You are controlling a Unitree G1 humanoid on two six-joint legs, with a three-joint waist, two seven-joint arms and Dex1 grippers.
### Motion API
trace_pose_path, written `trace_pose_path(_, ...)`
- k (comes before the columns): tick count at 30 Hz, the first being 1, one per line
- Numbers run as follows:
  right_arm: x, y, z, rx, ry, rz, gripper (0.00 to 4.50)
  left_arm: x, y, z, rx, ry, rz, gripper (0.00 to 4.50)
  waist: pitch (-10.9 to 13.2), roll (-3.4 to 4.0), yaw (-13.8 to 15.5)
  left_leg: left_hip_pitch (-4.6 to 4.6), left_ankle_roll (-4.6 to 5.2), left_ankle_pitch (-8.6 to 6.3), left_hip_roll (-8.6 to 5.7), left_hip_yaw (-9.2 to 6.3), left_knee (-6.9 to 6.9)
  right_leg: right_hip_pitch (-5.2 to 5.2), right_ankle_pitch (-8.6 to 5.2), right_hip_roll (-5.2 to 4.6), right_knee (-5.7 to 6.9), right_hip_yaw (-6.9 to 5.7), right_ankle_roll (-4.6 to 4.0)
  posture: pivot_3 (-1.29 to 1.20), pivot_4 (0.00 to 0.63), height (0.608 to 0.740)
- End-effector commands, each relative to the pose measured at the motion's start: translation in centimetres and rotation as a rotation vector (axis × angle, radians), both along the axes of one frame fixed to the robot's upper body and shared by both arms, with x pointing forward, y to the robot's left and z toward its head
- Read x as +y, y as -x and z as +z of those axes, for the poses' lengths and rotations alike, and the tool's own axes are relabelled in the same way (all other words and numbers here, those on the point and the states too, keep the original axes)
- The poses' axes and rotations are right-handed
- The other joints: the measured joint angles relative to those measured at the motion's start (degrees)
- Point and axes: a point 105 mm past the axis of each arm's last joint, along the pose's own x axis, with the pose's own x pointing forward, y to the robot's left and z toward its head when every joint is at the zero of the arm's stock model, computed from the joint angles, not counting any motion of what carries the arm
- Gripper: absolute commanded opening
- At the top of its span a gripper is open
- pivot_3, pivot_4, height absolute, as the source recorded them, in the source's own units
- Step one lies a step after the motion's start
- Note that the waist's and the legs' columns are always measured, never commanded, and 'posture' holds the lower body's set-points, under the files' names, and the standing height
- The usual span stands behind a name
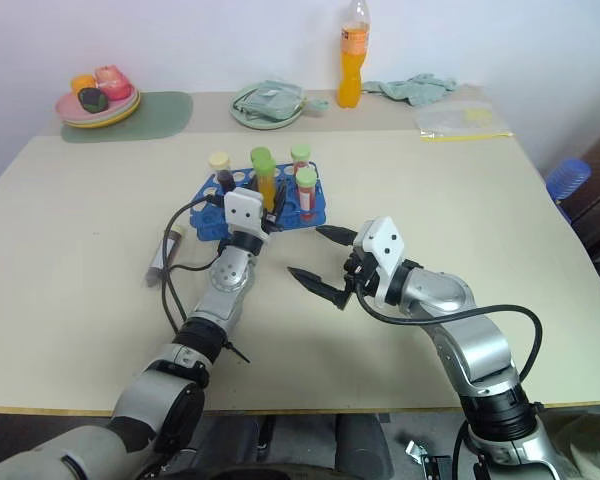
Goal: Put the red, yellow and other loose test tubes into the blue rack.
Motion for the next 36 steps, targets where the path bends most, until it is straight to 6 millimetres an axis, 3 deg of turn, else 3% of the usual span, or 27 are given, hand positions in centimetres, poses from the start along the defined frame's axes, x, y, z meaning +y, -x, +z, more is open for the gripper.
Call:
trace_pose_path(1, 0.4, 0.2, 1.2, -0.058, -0.02, 0.016, 4.5, 1.6, 0.4, 3.0, -0.085, 0.096, 0.035, 4.42, 0.0, 0.0, 0.05, 0.0, 0.0, 0.0, 0.0, -0.02, 0.0, 0.0, 0.0, 0.0, 0.0, 0.0, 0.0, 0.0, 0.15, 0.74)
trace_pose_path(3, 0.5, 0.2, 1.3, -0.059, -0.023, 0.015, 4.5, 2.4, 0.8, 4.2, -0.101, 0.121, 0.035, 4.42, 0.0, 0.0, 0.0, 0.0, 0.0, 0.0, 0.0, -0.03, 0.01, 0.0, 0.0, 0.0, 0.0, 0.01, 0.0, 0.0, 0.15, 0.74)
trace_pose_path(9, 0.4, 0.3, 1.1, -0.056, -0.023, 0.02, 4.5, 6.1, 3.8, 10.3, -0.135, 0.162, 0.017, 4.42, 0.0, 0.01, -0.08, 0.0, 0.0, 0.0, 0.02, -0.1, 0.0, -0.01, 0.0, 0.01, 0.01, 0.02, 0.0, 0.0, 0.15, 0.74)
trace_pose_path(15, 0.2, 0.1, 1.0, -0.052, -0.019, 0.028, 4.5, 9.3, 4.8, 11.1, 0.183, 0.135, 0.003, 4.42, -0.01, 0.03, -0.1, 0.01, 0.01, -0.01, 0.02, -0.13, 0.02, 0.02, 0.0, 0.03, 0.03, 0.02, 0.0, 0.0, 0.15, 0.74)
trace_pose_path(18, 0.3, 0.0, 0.9, -0.051, -0.016, 0.04, 4.5, 11.7, 4.9, 9.8, 0.453, -0.06, 0.092, 4.42, 0.03, -0.02, -0.29, 0.01, 0.01, -0.01, 0.03, -0.15, 0.03, 0.01, -0.01, 0.07, 0.05, 0.01, 0.0, 0.0, 0.15, 0.74)
trace_pose_path(21, 0.6, -0.2, 0.9, -0.051, -0.019, 0.058, 4.5, 14.2, 5.5, 8.0, 0.801, -0.136, 0.086, 4.42, 0.04, -0.02, -0.38, 0.03, 0.01, -0.01, 0.02, -0.15, 0.03, 0.01, -0.03, 0.09, 0.14, 0.0, 0.02, 0.0, 0.15, 0.74)
trace_pose_path(24, 0.9, -0.4, 0.9, -0.057, -0.012, 0.08, 4.5, 16.8, 6.0, 6.1, 1.017, -0.229, 0.128, 4.42, 0.03, 0.02, -1.22, 0.07, 0.01, -0.01, 0.03, -0.15, -0.05, -0.01, -0.04, 0.09, 0.12, 0.02, 0.03, 0.0, 0.15, 0.74)
trace_pose_path(31, 0.7, 0.2, 0.7, -0.041, 0.039, 0.144, 4.5, 19.3, 6.6, 3.3, 1.214, -0.298, 0.198, 4.42, 0.06, -0.01, -1.29, 0.08, -0.04, 0.02, 0.04, -0.19, -0.11, -0.03, -0.04, 0.06, 0.1, 0.04, 0.02, 0.0, 0.15, 0.74)
trace_pose_path(36, 0.1, 1.0, 0.1, -0.032, 0.084, 0.161, 4.5, 18.6, 6.4, 1.6, 1.279, -0.302, 0.166, 4.42, 0.06, -0.02, -1.08, 0.07, -0.04, 0.01, 0.03, -0.18, -0.1, -0.03, -0.04, 0.03, 0.08, 0.05, 0.01, 0.0, 0.15, 0.74)
